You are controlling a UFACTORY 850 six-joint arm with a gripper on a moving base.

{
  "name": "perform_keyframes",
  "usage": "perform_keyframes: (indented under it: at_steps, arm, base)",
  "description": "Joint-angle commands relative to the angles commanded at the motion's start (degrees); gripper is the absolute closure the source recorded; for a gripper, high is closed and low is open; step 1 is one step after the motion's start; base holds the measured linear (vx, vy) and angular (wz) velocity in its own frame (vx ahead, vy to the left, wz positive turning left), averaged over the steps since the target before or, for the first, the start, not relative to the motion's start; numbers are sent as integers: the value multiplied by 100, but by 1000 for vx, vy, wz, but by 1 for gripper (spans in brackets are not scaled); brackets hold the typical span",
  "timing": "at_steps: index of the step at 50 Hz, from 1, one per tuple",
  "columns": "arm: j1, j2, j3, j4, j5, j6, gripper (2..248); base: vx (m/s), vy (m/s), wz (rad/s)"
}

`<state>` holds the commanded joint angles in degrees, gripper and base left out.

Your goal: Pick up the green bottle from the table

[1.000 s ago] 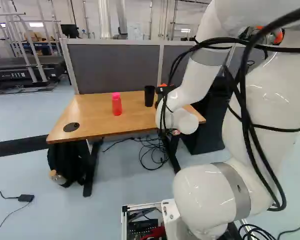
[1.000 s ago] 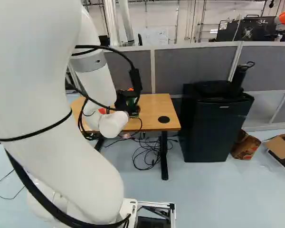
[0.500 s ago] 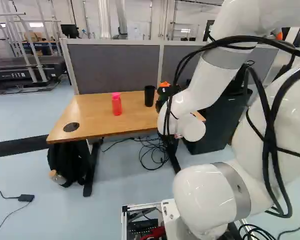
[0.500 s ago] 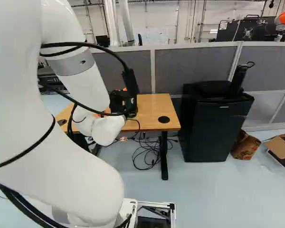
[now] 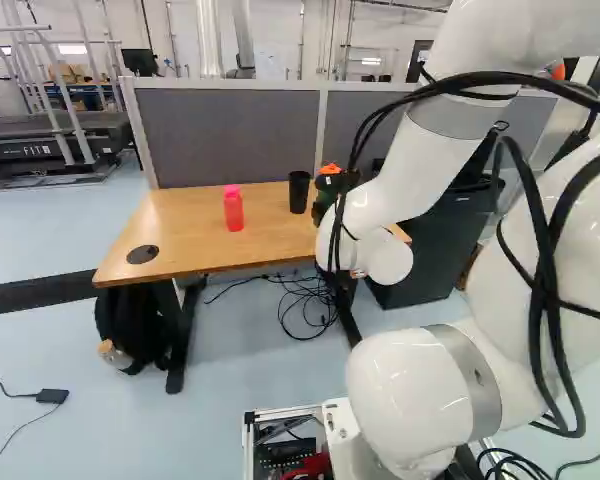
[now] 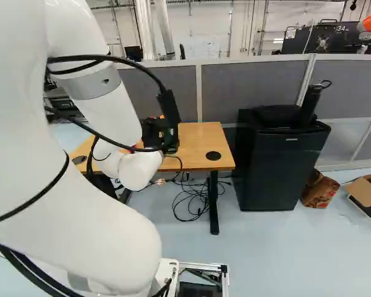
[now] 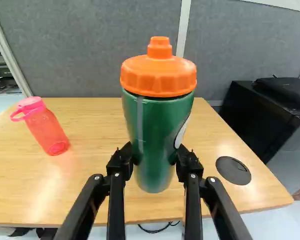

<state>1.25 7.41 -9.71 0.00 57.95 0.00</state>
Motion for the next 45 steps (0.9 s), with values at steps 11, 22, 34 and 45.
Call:
perform_keyframes:
  at_steps: [11,22,34,45]
  arm:
    - [-26,182,100,0,-169,0,142]
    - [-62,430,236,0,-398,0,142]
    - [-96,665,365,0,-616,0,142]
    - [-116,801,440,0,-742,0,142]
  base:
    - [0,0,0]
    - [0,0,0]
    - [0,0,0]
    - [0,0,0]
